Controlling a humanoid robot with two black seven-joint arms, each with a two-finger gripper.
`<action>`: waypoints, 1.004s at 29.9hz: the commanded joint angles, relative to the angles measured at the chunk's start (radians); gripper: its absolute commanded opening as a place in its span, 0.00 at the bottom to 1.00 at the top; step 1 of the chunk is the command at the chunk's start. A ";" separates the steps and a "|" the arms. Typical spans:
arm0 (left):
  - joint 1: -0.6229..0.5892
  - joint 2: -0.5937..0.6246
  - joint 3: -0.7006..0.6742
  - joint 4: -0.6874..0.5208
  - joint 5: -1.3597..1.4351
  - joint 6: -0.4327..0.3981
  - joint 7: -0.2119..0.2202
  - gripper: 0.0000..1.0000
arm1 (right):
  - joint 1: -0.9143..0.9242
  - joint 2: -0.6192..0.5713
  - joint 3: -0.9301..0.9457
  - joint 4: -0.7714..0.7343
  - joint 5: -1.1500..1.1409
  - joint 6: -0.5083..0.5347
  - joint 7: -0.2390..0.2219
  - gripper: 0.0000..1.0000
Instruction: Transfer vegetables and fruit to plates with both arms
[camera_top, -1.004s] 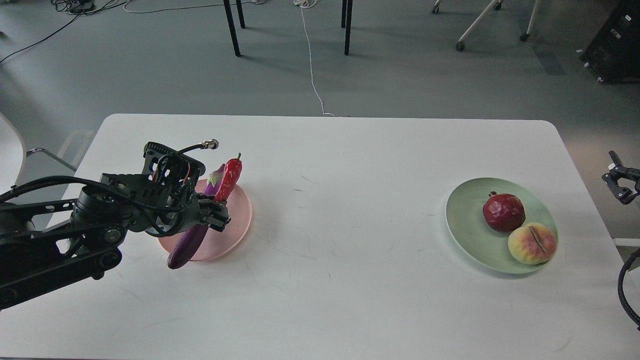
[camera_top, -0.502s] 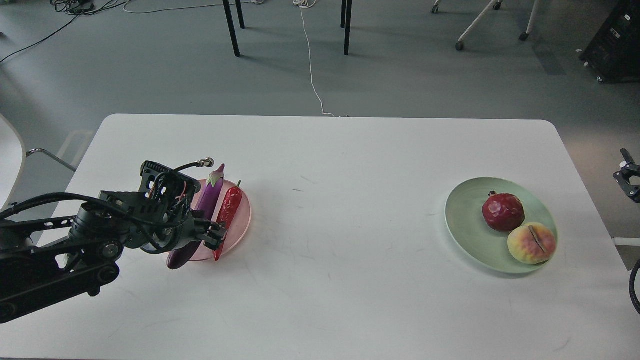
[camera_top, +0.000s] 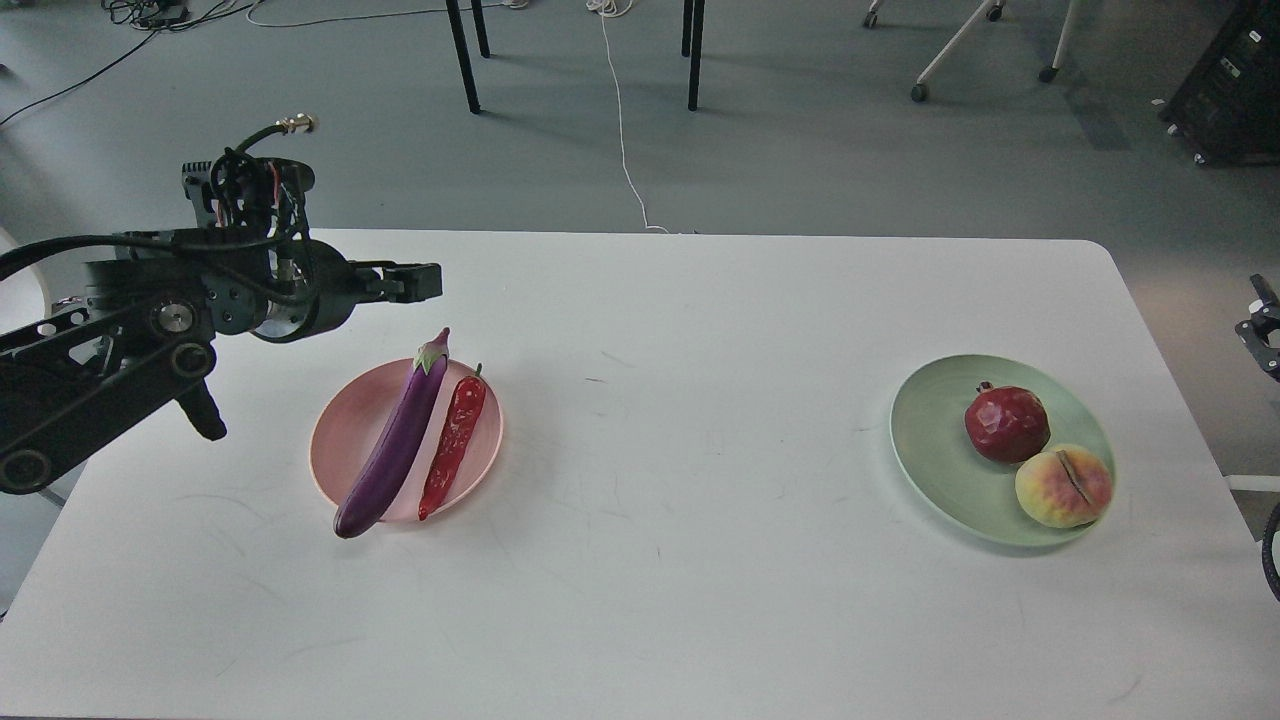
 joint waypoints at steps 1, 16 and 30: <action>-0.001 -0.078 -0.151 0.128 -0.223 0.000 -0.028 0.98 | 0.068 0.009 0.004 -0.059 0.000 0.000 0.000 0.99; -0.004 -0.239 -0.222 0.476 -0.639 0.263 -0.622 0.98 | 0.246 0.196 -0.011 -0.122 -0.002 0.000 -0.006 0.99; -0.027 -0.371 -0.320 0.718 -1.178 0.266 -0.662 0.98 | 0.297 0.256 0.007 -0.133 0.000 0.000 -0.017 0.99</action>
